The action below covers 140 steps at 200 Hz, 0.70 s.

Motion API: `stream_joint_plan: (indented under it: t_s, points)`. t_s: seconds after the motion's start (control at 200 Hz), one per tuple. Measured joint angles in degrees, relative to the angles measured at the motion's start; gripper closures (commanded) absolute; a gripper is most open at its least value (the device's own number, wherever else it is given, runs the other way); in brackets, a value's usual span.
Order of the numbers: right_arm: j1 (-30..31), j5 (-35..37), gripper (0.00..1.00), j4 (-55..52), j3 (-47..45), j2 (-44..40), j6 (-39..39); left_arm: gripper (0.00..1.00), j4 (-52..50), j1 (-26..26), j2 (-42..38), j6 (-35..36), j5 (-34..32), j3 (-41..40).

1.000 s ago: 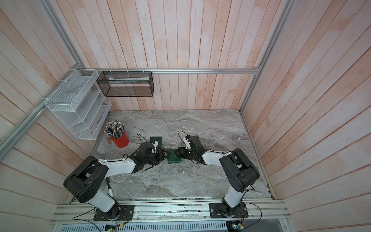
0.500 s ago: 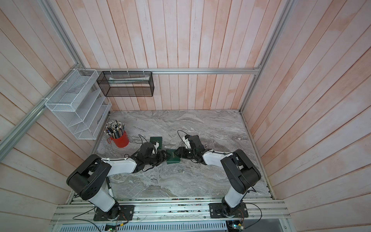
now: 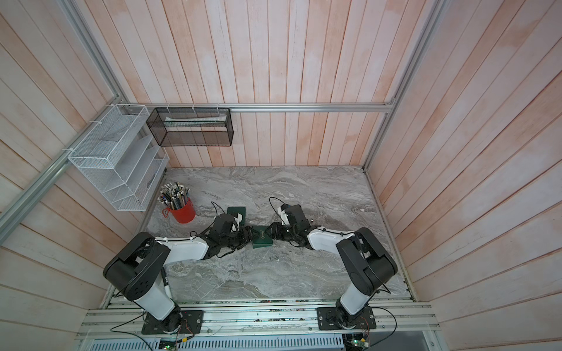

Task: Take the rings out of the lift-off lid box
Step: Close the lid on the jewelry box.

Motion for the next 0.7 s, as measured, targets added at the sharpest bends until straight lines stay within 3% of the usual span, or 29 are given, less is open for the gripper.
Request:
stream_joint_plan:
  t_s: [0.43, 0.7]
  points:
    - [0.66, -1.16, 0.51, -0.98, 0.13, 0.2, -1.09, 0.42, -0.63, 0.0, 3.13, 0.66, 1.16, 2.1]
    - [1.09, -0.61, 0.52, -1.09, 1.25, 1.2, -1.49, 0.52, -0.17, 0.55, 4.0, 1.01, 1.92, 3.17]
